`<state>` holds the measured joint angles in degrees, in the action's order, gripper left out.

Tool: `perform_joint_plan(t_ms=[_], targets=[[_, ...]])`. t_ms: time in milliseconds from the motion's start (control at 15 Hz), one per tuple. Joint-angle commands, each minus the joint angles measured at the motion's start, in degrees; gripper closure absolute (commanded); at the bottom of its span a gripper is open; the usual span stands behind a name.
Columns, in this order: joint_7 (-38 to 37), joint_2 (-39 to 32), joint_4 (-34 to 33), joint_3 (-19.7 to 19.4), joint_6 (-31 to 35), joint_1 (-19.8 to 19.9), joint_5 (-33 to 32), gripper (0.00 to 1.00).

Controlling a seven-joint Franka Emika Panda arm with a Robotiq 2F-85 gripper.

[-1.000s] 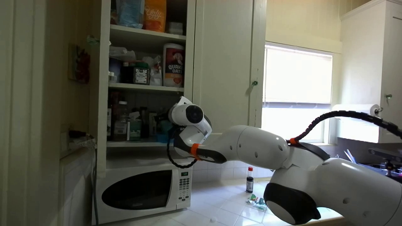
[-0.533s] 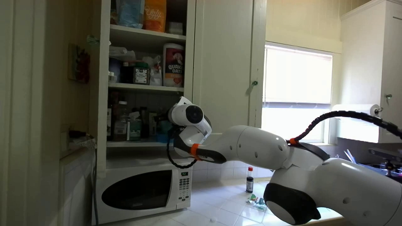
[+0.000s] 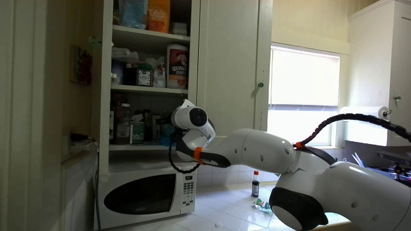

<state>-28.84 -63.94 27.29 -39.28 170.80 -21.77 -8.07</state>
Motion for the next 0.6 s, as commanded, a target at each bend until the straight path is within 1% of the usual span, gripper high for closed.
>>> perform_joint_plan(t_ms=[0,67,200,267,400,533], targets=[[-0.5,-0.6,-0.3,0.3,1.7,0.4,0.4,0.0],[-0.9,-1.0,-0.6,0.9,3.4,0.7,0.8,0.0],[-0.5,-1.5,-0.4,3.2,7.2,1.4,1.5,0.0],[0.6,-1.6,0.0,5.3,9.3,1.8,1.7,0.0],[3.8,-1.4,1.1,11.4,13.9,2.8,1.1,0.0],[7.6,-0.6,2.4,18.0,17.7,3.8,-1.4,0.0]])
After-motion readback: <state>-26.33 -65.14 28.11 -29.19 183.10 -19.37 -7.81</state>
